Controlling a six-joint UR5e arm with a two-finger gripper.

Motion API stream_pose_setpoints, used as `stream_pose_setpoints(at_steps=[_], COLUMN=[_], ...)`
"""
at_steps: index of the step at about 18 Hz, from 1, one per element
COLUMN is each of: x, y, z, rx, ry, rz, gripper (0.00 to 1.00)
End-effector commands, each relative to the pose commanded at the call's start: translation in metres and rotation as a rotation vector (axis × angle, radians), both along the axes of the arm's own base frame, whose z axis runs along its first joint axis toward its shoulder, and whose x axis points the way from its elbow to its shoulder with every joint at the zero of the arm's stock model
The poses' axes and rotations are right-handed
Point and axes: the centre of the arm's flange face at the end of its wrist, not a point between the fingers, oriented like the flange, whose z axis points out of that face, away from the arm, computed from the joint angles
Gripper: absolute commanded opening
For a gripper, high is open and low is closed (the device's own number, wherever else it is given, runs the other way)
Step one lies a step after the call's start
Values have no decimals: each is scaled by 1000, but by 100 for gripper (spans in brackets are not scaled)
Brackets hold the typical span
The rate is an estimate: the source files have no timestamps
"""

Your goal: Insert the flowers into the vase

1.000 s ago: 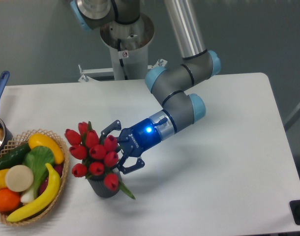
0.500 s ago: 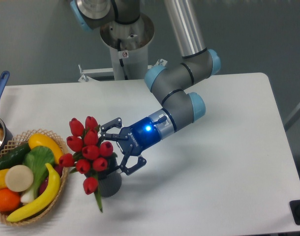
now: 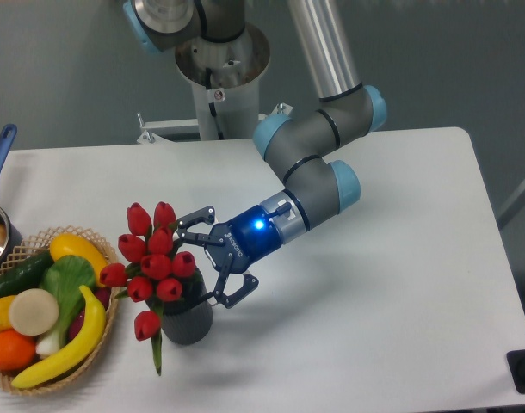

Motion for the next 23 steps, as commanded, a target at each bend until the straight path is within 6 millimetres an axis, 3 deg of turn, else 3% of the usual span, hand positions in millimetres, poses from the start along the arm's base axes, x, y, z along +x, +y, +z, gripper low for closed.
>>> stream_pose_setpoints(at_steps=[4,23], x=[-8,-3], y=[-7,-14], z=[5,33], rx=[-31,-145], ry=[62,237], rz=[17,27], gripper=[99,100])
